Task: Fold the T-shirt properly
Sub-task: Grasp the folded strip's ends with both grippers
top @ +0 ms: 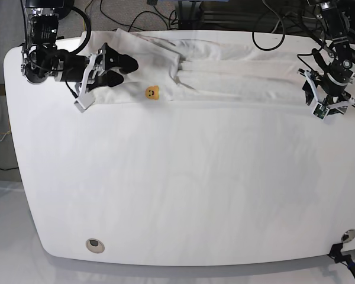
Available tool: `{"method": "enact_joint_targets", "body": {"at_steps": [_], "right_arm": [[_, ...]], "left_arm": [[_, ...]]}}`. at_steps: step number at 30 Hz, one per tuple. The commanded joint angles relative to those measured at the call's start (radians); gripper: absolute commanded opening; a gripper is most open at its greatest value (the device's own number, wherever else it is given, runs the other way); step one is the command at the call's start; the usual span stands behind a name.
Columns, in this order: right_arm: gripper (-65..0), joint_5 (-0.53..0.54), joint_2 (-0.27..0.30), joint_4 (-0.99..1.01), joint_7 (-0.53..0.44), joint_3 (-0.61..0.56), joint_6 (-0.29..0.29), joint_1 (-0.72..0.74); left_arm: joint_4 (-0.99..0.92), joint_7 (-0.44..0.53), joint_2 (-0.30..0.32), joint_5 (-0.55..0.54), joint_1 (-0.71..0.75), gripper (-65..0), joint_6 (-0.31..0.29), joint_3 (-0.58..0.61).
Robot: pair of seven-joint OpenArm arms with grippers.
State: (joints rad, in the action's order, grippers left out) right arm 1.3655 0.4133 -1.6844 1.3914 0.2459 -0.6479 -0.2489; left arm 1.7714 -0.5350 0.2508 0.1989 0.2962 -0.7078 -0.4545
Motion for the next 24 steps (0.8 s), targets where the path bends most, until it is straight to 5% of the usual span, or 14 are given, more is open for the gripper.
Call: {"method": "enact_joint_targets", "body": {"at_steps": [1, 11, 22, 24], "right_arm": [[-15.6, -0.022, 0.006, 0.010, -0.013, 0.017, -0.003, 0.038], [-15.6, -0.265, -0.024, -0.132, -0.020, 0.036, -0.003, 0.073], [-15.7, -0.278, -0.080, -0.210, -0.020, 0.033, -0.003, -0.065], [-17.6, -0.278, -0.081, -0.208, -0.022, 0.033, -0.003, -0.068]], "left_arm": [[0.018, 0.013, 0.011, -0.008, -0.009, -32.6, 0.010, 0.012], [0.051, 0.013, -0.009, -0.008, -0.004, -32.6, 0.010, 0.012], [0.120, 0.014, -0.032, -0.009, 0.099, -33.0, 0.010, 0.007], [0.120, 0.014, -0.044, -0.009, 0.100, -40.1, 0.010, 0.007]]}}
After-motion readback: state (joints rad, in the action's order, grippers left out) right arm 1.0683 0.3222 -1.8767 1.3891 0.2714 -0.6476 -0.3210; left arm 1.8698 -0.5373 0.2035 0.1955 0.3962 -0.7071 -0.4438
